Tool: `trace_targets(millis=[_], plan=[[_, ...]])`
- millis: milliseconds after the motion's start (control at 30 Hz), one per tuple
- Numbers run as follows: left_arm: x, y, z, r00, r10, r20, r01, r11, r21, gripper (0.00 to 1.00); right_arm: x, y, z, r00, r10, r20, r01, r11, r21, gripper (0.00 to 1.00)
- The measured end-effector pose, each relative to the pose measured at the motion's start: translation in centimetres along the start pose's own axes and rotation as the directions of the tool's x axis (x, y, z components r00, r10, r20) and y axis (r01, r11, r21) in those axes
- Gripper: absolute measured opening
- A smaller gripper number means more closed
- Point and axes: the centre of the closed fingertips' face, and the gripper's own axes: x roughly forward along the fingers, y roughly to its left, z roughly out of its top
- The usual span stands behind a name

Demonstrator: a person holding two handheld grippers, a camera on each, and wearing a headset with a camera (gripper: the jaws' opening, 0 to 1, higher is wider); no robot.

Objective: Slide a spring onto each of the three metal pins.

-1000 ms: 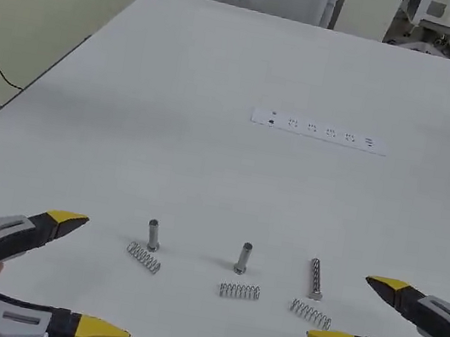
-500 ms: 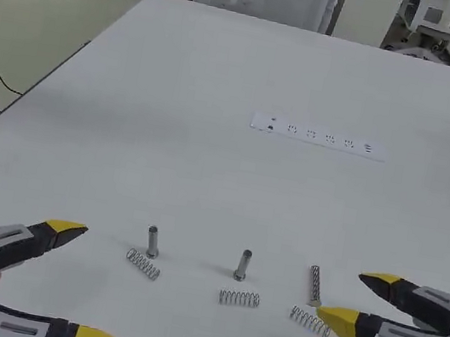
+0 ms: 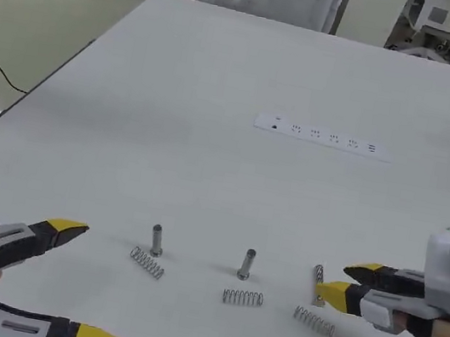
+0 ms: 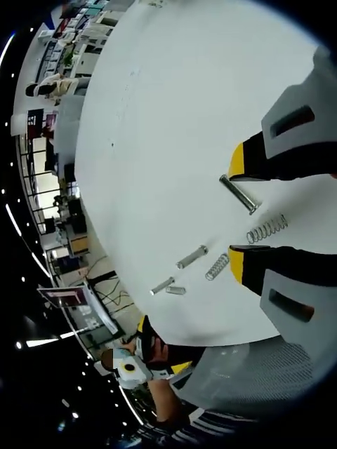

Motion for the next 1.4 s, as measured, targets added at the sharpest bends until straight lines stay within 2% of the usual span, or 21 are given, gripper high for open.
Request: trace_targets(millis=[233,500,600,933,1100,1267,1367,1400], plan=[[-0.1,0.1,0.0,1.0000,0.003,-0.003,-0.003,1.000,-0.001,0.96,0.8,-0.6,-0.1,0.9988,-0.016,-0.046,0.019,0.998,0.058,0.31],[-0.1,-0.2,-0.3,0.9999,-0.001,-0.014,0.001,1.000,0.008,0.95,1.6,-1.0,-0.6,0.9975,-0.034,-0.062,0.043,0.989,0.144,0.29],[-0.1,-0.2,-0.4,0.9999,0.000,-0.016,0.000,1.000,0.008,0.95,2.0,-1.2,-1.0,0.9946,-0.048,-0.092,0.060,0.989,0.135,0.28],[-0.1,-0.2,-0.4,0.9999,0.004,-0.013,-0.004,1.000,0.004,0.95,2.5,-2.1,-0.9,0.9897,-0.077,-0.121,0.095,0.983,0.154,0.24],[0.0,-0.2,-0.4,0.9999,0.004,-0.010,-0.004,1.000,0.003,0.95,3.1,-2.6,-1.3,0.9817,-0.100,-0.162,0.127,0.978,0.168,0.19],[-0.1,-0.3,-0.5,1.0000,0.004,-0.009,-0.004,1.000,-0.001,0.95,3.6,-2.5,-1.5,0.9791,-0.097,-0.179,0.130,0.975,0.181,0.16],[-0.2,-0.2,-0.6,1.0000,0.004,-0.006,-0.004,1.000,-0.009,0.95,3.9,-2.6,-1.7,0.9728,-0.113,-0.203,0.145,0.977,0.154,0.15],[-0.2,-0.2,-0.6,1.0000,0.003,-0.008,-0.003,1.000,-0.011,0.95,4.0,-2.6,-1.9,0.9691,-0.120,-0.215,0.148,0.981,0.121,0.14]])
